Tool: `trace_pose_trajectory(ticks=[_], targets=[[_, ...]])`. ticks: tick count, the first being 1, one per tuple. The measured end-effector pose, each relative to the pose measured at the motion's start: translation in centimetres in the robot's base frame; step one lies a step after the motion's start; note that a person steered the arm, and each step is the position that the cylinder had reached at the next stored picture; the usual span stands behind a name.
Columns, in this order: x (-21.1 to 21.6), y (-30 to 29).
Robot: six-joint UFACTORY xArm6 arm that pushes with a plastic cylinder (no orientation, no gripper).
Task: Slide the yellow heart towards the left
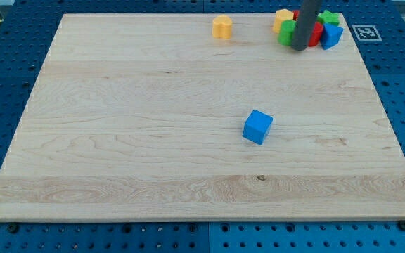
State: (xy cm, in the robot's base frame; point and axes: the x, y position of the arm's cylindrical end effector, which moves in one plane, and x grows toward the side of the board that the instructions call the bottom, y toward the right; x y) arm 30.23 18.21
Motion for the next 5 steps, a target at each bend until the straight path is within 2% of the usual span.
trace_pose_trajectory(ticks=[2, 3, 4, 5], targets=[[3.9, 0.0], [4.1, 0.0], [7.0, 0.0], [7.2, 0.0]])
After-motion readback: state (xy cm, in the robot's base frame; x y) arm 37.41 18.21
